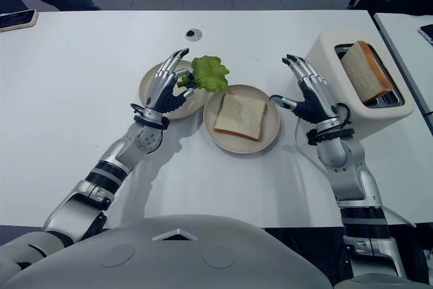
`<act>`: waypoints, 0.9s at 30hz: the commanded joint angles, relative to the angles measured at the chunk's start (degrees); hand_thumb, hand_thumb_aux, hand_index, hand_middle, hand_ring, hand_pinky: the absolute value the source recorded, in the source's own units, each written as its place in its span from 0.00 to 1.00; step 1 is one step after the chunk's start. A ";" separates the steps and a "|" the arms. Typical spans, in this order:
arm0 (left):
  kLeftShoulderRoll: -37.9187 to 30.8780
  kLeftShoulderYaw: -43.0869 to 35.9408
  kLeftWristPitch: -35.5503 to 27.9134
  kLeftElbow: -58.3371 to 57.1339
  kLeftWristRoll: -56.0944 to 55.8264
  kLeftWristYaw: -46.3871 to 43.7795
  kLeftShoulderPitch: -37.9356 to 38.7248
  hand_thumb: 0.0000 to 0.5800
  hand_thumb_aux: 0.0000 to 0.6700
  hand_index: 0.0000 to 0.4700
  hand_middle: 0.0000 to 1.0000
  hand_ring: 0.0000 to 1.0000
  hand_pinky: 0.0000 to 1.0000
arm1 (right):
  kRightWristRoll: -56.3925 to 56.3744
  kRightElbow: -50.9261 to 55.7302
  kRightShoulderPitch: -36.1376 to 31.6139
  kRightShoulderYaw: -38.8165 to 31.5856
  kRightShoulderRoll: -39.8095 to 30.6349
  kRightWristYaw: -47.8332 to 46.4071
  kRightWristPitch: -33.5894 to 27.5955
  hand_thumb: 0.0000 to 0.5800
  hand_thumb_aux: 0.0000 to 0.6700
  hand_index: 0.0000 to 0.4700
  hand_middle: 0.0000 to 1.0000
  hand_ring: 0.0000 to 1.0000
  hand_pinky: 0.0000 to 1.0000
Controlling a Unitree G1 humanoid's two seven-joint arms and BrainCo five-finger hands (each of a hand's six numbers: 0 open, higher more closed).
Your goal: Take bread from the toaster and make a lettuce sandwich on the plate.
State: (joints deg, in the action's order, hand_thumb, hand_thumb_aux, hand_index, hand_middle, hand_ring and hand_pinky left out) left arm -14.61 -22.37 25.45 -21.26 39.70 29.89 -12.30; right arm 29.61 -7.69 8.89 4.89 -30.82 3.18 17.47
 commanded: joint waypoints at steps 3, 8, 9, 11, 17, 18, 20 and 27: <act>4.42 -5.03 1.86 0.65 0.08 -4.04 2.38 1.00 1.00 1.00 0.00 0.00 0.00 | -2.45 -2.06 0.34 7.57 -0.87 2.00 -0.13 0.00 0.00 0.00 0.00 0.00 0.00; 4.54 -11.24 1.15 -5.93 5.71 -6.27 1.57 1.00 1.00 1.00 0.00 0.00 0.00 | -3.35 -6.23 -0.80 16.30 -1.17 4.13 -3.15 0.00 0.00 0.00 0.00 0.00 0.00; 4.17 -12.05 0.74 -6.73 6.69 -6.77 1.38 1.00 1.00 1.00 0.00 0.00 0.00 | -3.22 -7.73 -0.93 18.73 -1.20 4.81 -3.98 0.00 0.00 0.00 0.00 0.00 0.00; 3.11 -12.70 -0.09 -6.99 8.28 -7.08 1.33 1.00 1.00 1.00 0.00 0.00 0.00 | -2.83 -11.67 -0.31 22.62 -1.13 5.10 -5.30 0.00 0.00 0.00 0.00 0.00 0.00; 0.76 -10.96 -3.04 -3.09 10.26 -5.73 1.96 0.83 0.59 0.59 0.00 0.00 0.00 | -1.94 -12.73 7.96 31.73 -5.21 -2.04 -7.84 0.00 0.00 0.00 0.00 0.00 0.00; 0.63 -10.72 -3.45 -2.25 10.24 -5.51 2.30 0.65 0.41 0.41 0.00 0.00 0.00 | -0.64 -10.46 10.09 32.01 -6.40 -3.47 -8.09 0.00 0.00 0.00 0.00 0.00 0.00; 0.64 -9.96 -4.29 -0.17 10.10 -4.55 3.15 0.53 0.31 0.31 0.00 0.00 0.00 | 1.76 -5.53 12.98 30.57 -8.15 -5.30 -8.20 0.00 0.00 0.00 0.00 0.00 0.00; 0.64 -9.05 -6.19 4.07 10.50 -3.58 4.63 0.00 0.00 0.00 0.00 0.00 0.00 | 7.76 0.49 12.69 23.76 -9.10 -4.60 -10.62 1.00 1.00 1.00 0.92 0.92 0.92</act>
State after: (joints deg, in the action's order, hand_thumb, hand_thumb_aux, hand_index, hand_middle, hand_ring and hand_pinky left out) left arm -13.66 -31.44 19.87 -17.73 49.94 26.68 -8.50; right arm 36.03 -8.27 22.02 29.68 -39.29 -1.56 7.76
